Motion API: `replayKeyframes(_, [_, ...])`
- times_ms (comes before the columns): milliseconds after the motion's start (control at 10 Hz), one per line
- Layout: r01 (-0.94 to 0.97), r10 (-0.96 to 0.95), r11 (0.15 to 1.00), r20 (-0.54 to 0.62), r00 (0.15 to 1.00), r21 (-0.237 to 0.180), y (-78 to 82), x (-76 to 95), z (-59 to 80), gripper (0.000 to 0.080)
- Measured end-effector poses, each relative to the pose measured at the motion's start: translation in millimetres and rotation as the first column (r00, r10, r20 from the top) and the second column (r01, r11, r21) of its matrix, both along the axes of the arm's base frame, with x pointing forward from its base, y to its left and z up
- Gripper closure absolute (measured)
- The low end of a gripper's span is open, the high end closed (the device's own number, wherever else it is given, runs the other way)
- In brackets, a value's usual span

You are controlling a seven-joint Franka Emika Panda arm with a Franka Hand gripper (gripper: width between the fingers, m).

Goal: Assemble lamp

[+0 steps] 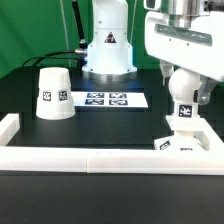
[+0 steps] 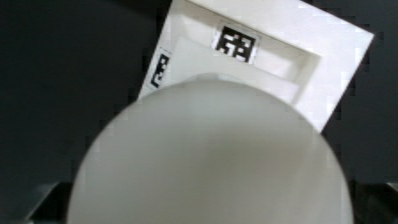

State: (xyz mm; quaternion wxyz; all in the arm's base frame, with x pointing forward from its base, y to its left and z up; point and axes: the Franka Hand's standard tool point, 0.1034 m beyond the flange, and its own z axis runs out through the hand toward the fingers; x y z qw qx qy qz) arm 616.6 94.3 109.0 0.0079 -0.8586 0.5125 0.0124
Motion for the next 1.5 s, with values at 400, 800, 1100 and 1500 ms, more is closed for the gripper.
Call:
replayKeyframes(400, [-0.306, 0.306, 0.952, 0.042, 0.951, 0.003, 14.8, 3.0, 1.8, 0.01])
replayKeyframes(800, [-0.575, 0.575, 0.818, 0.06, 0.816, -0.016, 20.6, 3.4, 1.1, 0.01])
replayKeyframes(1100, [-0.746, 0.746, 0.665, 0.055, 0.663, -0.034, 19.0, 3.6, 0.9, 0.01])
replayKeyframes(1500, [-0.872, 0.873, 0.488, 0.051, 0.486, -0.045, 13.3, 4.1, 0.1, 0.01])
